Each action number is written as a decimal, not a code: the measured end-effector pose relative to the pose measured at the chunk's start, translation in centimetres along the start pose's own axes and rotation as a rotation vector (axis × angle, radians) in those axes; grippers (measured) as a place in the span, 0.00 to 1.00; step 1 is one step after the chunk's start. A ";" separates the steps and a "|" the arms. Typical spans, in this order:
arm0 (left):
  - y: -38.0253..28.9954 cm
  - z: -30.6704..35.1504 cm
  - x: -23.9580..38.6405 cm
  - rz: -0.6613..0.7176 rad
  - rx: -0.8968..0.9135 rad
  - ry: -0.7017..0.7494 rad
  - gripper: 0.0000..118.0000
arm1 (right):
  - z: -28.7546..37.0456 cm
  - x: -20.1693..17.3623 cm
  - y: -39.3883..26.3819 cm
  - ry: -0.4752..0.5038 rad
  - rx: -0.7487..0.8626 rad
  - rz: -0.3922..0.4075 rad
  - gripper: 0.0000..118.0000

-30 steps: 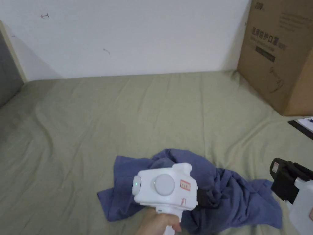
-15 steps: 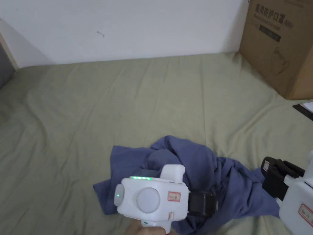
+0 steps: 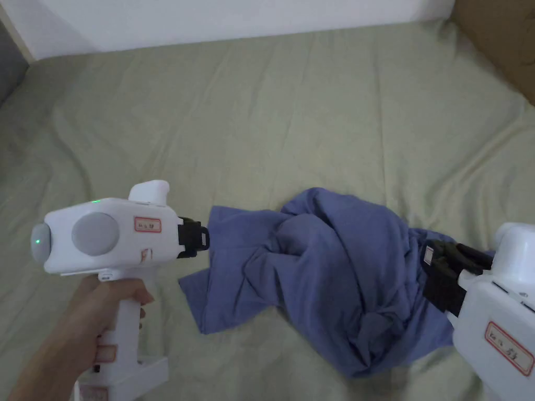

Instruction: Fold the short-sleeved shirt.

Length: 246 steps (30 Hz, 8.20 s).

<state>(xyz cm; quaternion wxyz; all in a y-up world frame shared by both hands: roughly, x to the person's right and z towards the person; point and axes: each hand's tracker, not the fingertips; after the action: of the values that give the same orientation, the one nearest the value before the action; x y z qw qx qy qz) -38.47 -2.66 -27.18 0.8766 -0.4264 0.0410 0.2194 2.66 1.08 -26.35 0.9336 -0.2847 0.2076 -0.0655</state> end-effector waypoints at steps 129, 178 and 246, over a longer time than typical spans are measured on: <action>36.3 34.8 9.8 -0.302 0.829 0.442 0.02 | -0.9 -6.5 58.4 0.146 0.277 0.110 0.04; -18.4 17.9 -6.9 0.099 0.080 0.286 0.02 | 4.5 10.7 -4.3 0.087 -0.520 -0.145 0.04; 10.3 -2.6 -10.2 -0.061 -0.052 0.395 0.02 | -27.4 10.6 12.8 0.007 -0.525 0.018 0.95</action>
<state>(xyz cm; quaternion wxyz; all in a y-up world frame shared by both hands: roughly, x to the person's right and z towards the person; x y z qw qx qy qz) -51.68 -2.66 -33.73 0.8464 -0.4846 0.1937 0.1059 0.71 -4.62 -57.80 0.8276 -0.5150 0.2232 -0.0019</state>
